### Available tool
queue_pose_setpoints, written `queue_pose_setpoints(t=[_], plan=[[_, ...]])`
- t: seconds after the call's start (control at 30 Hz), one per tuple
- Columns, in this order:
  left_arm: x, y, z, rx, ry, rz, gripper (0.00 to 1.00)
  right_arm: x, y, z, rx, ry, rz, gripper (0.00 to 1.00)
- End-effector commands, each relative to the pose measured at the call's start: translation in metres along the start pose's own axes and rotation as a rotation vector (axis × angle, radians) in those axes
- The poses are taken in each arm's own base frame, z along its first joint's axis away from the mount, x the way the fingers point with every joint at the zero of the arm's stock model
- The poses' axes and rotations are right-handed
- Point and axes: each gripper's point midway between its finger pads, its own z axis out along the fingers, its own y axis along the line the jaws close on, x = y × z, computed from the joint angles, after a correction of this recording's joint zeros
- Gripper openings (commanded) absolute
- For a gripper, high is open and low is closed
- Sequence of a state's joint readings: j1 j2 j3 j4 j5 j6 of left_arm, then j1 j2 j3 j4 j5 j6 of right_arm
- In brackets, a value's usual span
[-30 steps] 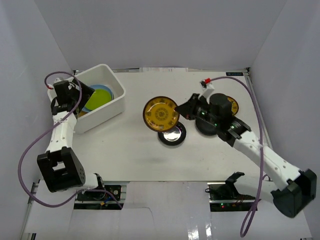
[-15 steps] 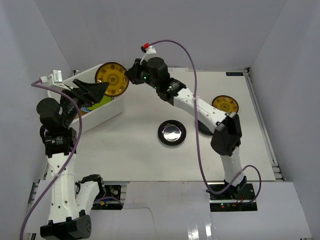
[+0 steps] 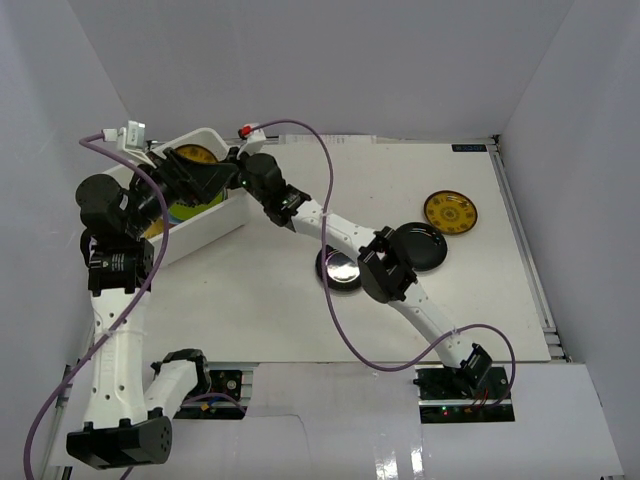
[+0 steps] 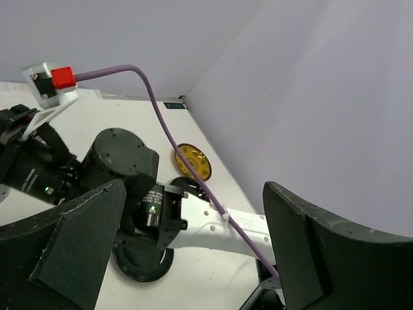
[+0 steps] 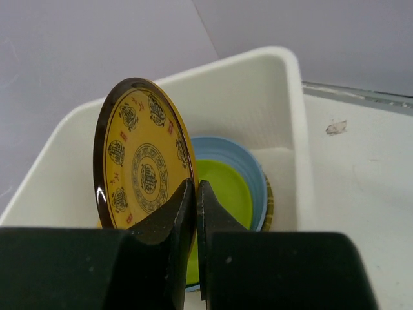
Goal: Place the plates into the plastic bin on the countertop
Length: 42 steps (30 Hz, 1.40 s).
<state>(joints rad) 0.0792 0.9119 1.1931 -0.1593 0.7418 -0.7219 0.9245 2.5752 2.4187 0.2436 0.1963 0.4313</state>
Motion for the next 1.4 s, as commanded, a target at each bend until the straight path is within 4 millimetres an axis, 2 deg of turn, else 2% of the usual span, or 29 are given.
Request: queue_pose_setpoints(t=[0.0, 0.2, 0.3, 0.33, 0.43, 0.53, 0.6, 0.63, 0.67, 0.7, 0.73, 0.77, 0.8, 0.83, 0.87, 0.93, 0.97, 1.0, 1.03, 1.07, 1.1, 1.13, 1.17, 1.2, 1.23, 1.27, 1.3, 1.33, 1.37], plan=[[0.01, 0.007, 0.002, 0.0, 0.021, -0.016, 0.98, -0.058, 0.039, -0.001, -0.05, -0.233, 0.005, 0.08], [0.012, 0.014, 0.002, -0.023, 0.01, -0.026, 0.98, -0.012, 0.035, 0.004, -0.018, -0.173, -0.024, 0.08], [0.012, 0.014, 0.0, -0.029, 0.003, -0.025, 0.98, -0.003, 0.027, 0.003, 0.019, -0.157, -0.022, 0.14], [0.012, 0.014, -0.001, -0.033, -0.002, -0.02, 0.98, -0.008, 0.027, 0.001, 0.023, -0.165, -0.021, 0.25], [0.014, 0.017, -0.002, -0.049, 0.0, -0.024, 0.98, -0.022, 0.03, -0.003, 0.022, -0.18, -0.031, 0.45], [0.014, 0.017, -0.004, -0.06, -0.003, -0.024, 0.98, -0.038, 0.035, -0.011, 0.021, -0.19, -0.052, 0.54], [0.016, 0.017, -0.006, -0.069, -0.003, -0.029, 0.98, -0.046, 0.035, -0.017, 0.022, -0.187, -0.056, 0.55], [0.017, 0.016, -0.008, -0.069, -0.005, -0.03, 0.98, -0.071, 0.042, -0.026, 0.014, -0.212, -0.056, 0.56], [0.018, 0.016, -0.009, -0.07, -0.007, -0.033, 0.98, -0.063, 0.036, -0.031, 0.027, -0.186, -0.068, 0.56], [0.02, 0.017, -0.009, -0.072, -0.004, -0.039, 0.98, -0.069, 0.034, -0.038, 0.039, -0.19, -0.072, 0.56], [0.021, 0.016, -0.011, -0.071, -0.005, -0.043, 0.98, -0.108, 0.047, -0.055, 0.017, -0.249, -0.067, 0.56], [0.026, 0.019, -0.012, -0.077, 0.004, -0.053, 0.98, -0.093, 0.031, -0.063, 0.043, -0.206, -0.085, 0.56], [0.03, 0.021, -0.012, -0.078, 0.012, -0.063, 0.98, -0.099, 0.027, -0.074, 0.049, -0.205, -0.09, 0.56], [0.035, 0.023, -0.012, -0.08, 0.02, -0.081, 0.98, -0.144, 0.037, -0.1, 0.033, -0.273, -0.076, 0.54], [0.048, 0.032, -0.012, -0.091, 0.046, -0.113, 0.98, -0.154, 0.02, -0.129, 0.055, -0.266, -0.085, 0.53], [0.065, 0.043, -0.01, -0.106, 0.085, -0.168, 0.98, -0.16, -0.006, -0.16, 0.104, -0.264, -0.088, 0.5], [0.084, 0.048, -0.007, -0.107, 0.129, -0.201, 0.98, -0.167, -0.037, -0.178, 0.165, -0.263, -0.083, 0.48], [0.092, 0.056, -0.005, -0.132, 0.137, -0.214, 0.98, -0.159, -0.06, -0.212, 0.217, -0.233, -0.077, 0.45], [0.106, 0.055, -0.001, -0.128, 0.168, -0.221, 0.97, -0.154, -0.086, -0.231, 0.28, -0.213, -0.063, 0.44], [0.129, 0.055, 0.005, -0.139, 0.209, -0.235, 0.96, -0.115, -0.147, -0.263, 0.416, -0.113, -0.026, 0.42], [0.143, 0.053, 0.009, -0.144, 0.235, -0.238, 0.95, -0.13, -0.16, -0.295, 0.45, -0.145, 0.012, 0.4], [0.157, 0.053, 0.012, -0.154, 0.262, -0.239, 0.94, -0.128, -0.206, -0.326, 0.561, -0.147, 0.05, 0.39], [0.189, 0.039, 0.019, -0.13, 0.343, -0.242, 0.91, -0.115, -0.227, -0.352, 0.622, -0.136, 0.107, 0.38], [0.207, 0.049, 0.023, -0.196, 0.353, -0.229, 0.91, -0.09, -0.246, -0.391, 0.689, -0.123, 0.132, 0.38], [0.222, 0.05, 0.027, -0.218, 0.382, -0.215, 0.89, -0.079, -0.263, -0.414, 0.748, -0.129, 0.156, 0.38], [0.247, 0.038, 0.028, -0.204, 0.443, -0.187, 0.88, -0.076, -0.288, -0.442, 0.83, -0.159, 0.181, 0.4], [0.269, 0.049, 0.031, -0.26, 0.487, -0.172, 0.88, -0.073, -0.292, -0.461, 0.853, -0.189, 0.215, 0.43], [0.277, 0.061, 0.033, -0.327, 0.476, -0.144, 0.87, -0.044, -0.306, -0.482, 0.904, -0.148, 0.243, 0.45], [0.288, 0.063, 0.033, -0.347, 0.494, -0.13, 0.87, -0.038, -0.318, -0.499, 0.937, -0.154, 0.273, 0.46]])
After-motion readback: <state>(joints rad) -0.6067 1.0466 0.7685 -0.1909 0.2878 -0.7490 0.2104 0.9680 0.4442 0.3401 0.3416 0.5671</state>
